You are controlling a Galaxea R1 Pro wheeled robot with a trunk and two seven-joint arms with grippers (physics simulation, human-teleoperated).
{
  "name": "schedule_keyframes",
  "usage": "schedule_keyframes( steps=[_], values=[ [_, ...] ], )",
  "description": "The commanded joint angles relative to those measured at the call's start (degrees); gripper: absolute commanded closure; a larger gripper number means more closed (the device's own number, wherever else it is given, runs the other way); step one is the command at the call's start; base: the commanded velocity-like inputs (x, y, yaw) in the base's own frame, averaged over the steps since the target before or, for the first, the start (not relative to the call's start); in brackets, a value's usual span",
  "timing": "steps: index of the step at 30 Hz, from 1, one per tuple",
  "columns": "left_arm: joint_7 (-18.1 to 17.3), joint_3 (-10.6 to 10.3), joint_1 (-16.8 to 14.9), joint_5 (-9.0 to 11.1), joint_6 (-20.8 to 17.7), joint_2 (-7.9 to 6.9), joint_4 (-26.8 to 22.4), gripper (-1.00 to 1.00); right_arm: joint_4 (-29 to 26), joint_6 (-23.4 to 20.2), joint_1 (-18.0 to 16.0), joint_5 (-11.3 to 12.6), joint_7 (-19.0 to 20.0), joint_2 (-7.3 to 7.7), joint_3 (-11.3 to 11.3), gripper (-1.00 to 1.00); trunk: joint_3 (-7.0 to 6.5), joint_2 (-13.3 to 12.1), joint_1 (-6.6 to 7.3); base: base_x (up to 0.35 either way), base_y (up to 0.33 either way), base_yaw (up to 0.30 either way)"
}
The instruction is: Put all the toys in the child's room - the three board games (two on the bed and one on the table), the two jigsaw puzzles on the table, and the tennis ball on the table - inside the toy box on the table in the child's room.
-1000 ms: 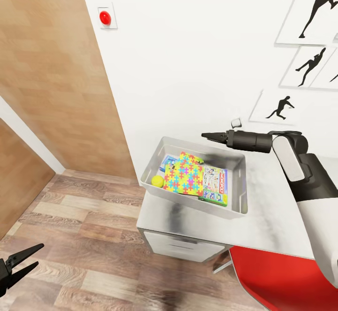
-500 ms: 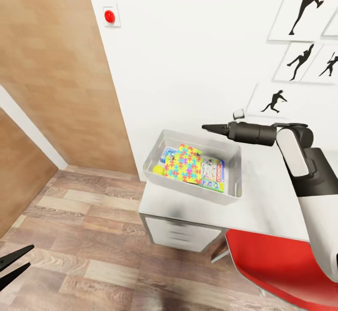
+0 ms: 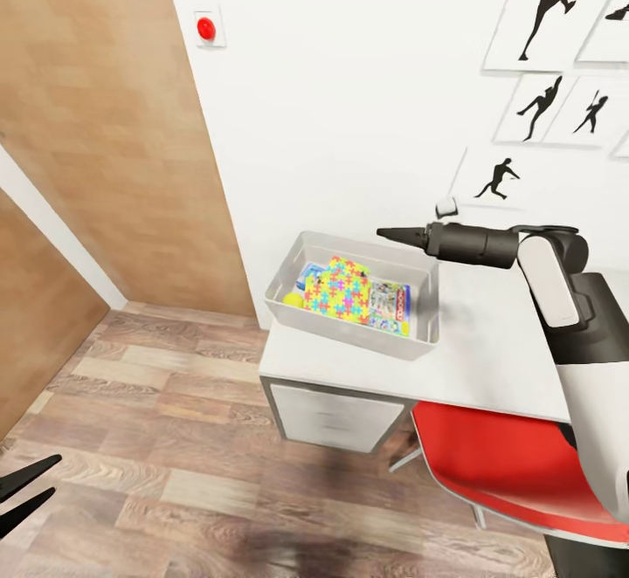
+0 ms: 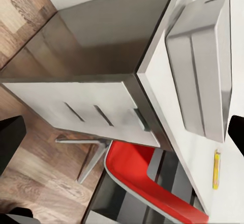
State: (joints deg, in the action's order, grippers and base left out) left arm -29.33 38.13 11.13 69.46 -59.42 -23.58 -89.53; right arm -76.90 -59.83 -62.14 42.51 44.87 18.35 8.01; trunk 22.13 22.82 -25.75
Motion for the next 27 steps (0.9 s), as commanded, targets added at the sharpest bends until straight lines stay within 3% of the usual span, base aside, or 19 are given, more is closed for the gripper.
schedule_keyframes(
  steps=[1, 16, 20, 27],
  values=[
    [-0.34, 0.05, 0.01, -0.25, -0.17, -0.01, -0.02, -1.0, 0.01, -0.17, -0.07, -0.14, 0.24, 0.03, 0.05, -1.0, 0.09, 0.1, -0.03, -0.044, 0.0, -0.115],
    [-0.58, 0.21, -0.47, -0.16, -0.17, -0.4, -0.4, -1.0, -1.3, -0.17, -0.07, -0.15, 0.22, 0.6, -0.44, -1.0, 0.09, 0.1, -0.03, -0.016, 0.0, -0.219],
    [-0.82, 0.84, -2.64, -0.09, -0.23, -1.76, -1.3, -1.0, -1.44, -0.17, -0.04, -0.15, 0.22, 1.57, -1.0, -1.0, 0.09, 0.1, -0.03, -0.004, 0.0, -0.266],
    [-0.94, 5.51, -8.93, 1.07, -0.46, -6.2, -2.07, -1.0, -1.54, -0.17, -0.01, -0.15, 0.22, 3.78, -2.64, -1.0, 0.09, 0.1, -0.03, -0.002, 0.0, -0.276]
  ],
)
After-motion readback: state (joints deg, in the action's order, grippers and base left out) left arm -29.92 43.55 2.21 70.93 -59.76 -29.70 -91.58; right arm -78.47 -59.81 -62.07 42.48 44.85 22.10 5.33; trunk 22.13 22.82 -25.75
